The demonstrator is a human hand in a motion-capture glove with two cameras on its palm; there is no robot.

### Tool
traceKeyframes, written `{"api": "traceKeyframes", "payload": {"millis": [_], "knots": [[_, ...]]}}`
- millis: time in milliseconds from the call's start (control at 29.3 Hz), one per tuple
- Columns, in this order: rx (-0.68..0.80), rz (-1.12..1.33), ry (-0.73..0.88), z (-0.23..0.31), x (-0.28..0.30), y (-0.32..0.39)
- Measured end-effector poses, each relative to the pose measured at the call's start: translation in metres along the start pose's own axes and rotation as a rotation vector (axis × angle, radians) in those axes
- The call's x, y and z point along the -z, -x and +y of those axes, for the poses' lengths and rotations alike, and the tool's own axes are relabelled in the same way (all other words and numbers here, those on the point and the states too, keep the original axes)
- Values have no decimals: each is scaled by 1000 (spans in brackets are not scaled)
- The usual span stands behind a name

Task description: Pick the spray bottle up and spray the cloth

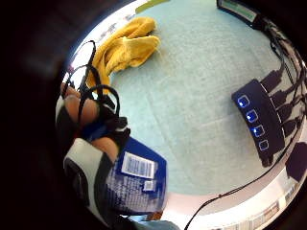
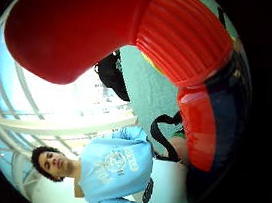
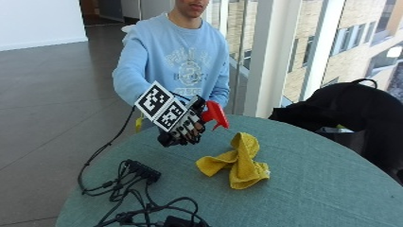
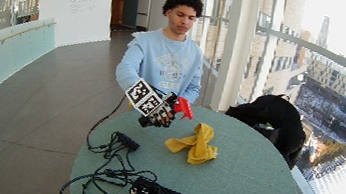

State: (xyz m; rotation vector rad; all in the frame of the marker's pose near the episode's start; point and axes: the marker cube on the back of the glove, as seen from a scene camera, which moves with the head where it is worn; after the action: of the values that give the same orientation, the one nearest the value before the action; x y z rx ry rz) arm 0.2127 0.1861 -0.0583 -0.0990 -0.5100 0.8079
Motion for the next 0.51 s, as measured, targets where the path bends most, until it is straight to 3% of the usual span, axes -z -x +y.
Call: {"api": "traceKeyframes", "payload": {"millis": [512], "knots": [[-14, -11, 14, -2, -4, -2]]}}
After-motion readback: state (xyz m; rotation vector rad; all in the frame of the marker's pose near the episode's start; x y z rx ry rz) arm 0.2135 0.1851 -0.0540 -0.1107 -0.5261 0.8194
